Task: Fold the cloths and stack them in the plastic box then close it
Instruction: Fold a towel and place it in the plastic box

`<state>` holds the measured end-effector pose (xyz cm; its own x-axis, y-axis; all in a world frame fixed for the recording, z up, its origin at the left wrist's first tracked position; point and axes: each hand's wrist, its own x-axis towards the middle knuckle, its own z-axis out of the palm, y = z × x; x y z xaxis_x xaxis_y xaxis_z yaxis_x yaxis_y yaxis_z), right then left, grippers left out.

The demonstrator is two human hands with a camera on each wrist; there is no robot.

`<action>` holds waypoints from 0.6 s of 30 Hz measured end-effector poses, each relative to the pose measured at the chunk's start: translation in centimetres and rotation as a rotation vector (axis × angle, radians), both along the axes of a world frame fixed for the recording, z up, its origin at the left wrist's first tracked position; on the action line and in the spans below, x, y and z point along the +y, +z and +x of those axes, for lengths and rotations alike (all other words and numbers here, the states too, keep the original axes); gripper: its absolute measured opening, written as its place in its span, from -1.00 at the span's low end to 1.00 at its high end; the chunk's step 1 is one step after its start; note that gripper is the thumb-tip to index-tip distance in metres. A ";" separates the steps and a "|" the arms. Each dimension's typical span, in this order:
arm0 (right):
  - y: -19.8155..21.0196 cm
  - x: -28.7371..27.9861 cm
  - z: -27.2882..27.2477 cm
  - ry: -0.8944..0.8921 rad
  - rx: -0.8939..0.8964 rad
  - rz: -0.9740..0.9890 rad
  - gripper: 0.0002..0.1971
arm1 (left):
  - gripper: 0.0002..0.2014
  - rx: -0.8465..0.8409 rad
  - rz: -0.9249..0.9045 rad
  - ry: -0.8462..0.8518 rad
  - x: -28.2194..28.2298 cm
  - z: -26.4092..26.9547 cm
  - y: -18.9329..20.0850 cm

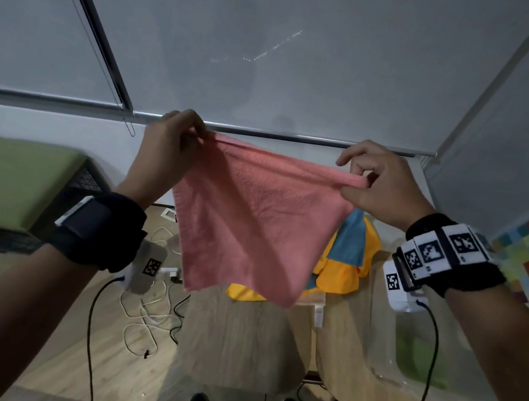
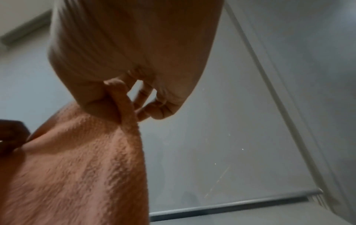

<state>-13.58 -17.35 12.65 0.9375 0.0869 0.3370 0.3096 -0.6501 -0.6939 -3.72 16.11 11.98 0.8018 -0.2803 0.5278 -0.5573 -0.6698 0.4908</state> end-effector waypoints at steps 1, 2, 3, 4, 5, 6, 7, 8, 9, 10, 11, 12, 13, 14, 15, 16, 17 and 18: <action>0.4 0.4 -0.2 0.045 0.001 0.038 -0.72 | -0.72 -0.011 0.001 0.016 0.1 0.3 0.2; 0.9 0.8 -0.5 0.092 0.006 0.111 -0.70 | -0.71 -0.024 0.005 0.033 0.1 0.6 0.3; 1.5 1.3 -0.7 0.136 0.019 0.190 -0.68 | -0.70 -0.037 0.012 0.046 0.1 0.9 0.4; 2.1 1.9 -0.9 0.171 0.035 0.254 -0.68 | -0.70 -0.040 0.017 0.051 0.1 1.1 0.5; 2.8 2.4 -1.0 0.200 0.058 0.275 -0.68 | -0.70 -0.037 0.018 0.053 0.1 1.3 0.5; 3.3 2.8 -1.0 0.221 0.083 0.244 -0.69 | -0.70 -0.025 0.014 0.062 0.1 1.5 0.4; 3.8 3.0 -1.0 0.229 0.103 0.161 -0.70 | -0.71 -0.005 0.005 0.080 0.1 1.6 0.2; 4.0 2.9 -0.9 0.222 0.128 0.055 -0.70 | -0.71 0.021 -0.011 0.105 0.2 1.7 0.1; 4.1 2.6 -0.7 0.201 0.159 -0.051 -0.68 | -0.72 0.043 -0.027 0.129 0.3 1.8 -0.1; 4.0 2.2 -0.6 0.177 0.187 -0.143 -0.66 | -0.73 0.063 -0.042 0.149 0.4 1.7 -0.2; 3.7 1.8 -0.5 0.145 0.197 -0.241 -0.64 | -0.75 0.075 -0.053 0.160 0.5 1.6 -0.3; 3.3 1.4 -0.4 0.108 0.178 -0.342 -0.62 | -0.76 0.082 -0.062 0.160 0.6 1.4 -0.4; 2.8 1.1 -0.5 0.072 0.145 -0.433 -0.62 | -0.77 0.084 -0.070 0.150 0.8 1.3 -0.5; 2.2 0.7 -0.5 0.041 0.116 -0.483 -0.61 | -0.78 0.083 -0.079 0.138 0.8 1.1 -0.5; 1.7 0.4 -0.7 0.018 0.103 -0.480 -0.61 | -0.77 0.081 -0.085 0.125 0.9 0.8 -0.5; 1.1 0.1 -0.8 -0.003 0.108 -0.441 -0.63 | -0.76 0.079 -0.076 0.115 1.0 0.7 -0.5; 0.5 -0.3 -0.9 -0.016 0.128 -0.367 -0.68 | -0.76 0.073 -0.051 0.102 1.0 0.5 -0.4; 0.0 -0.5 -1.0 -0.021 0.158 -0.281 -0.75 | -0.77 0.073 -0.011 0.094 1.1 0.3 -0.3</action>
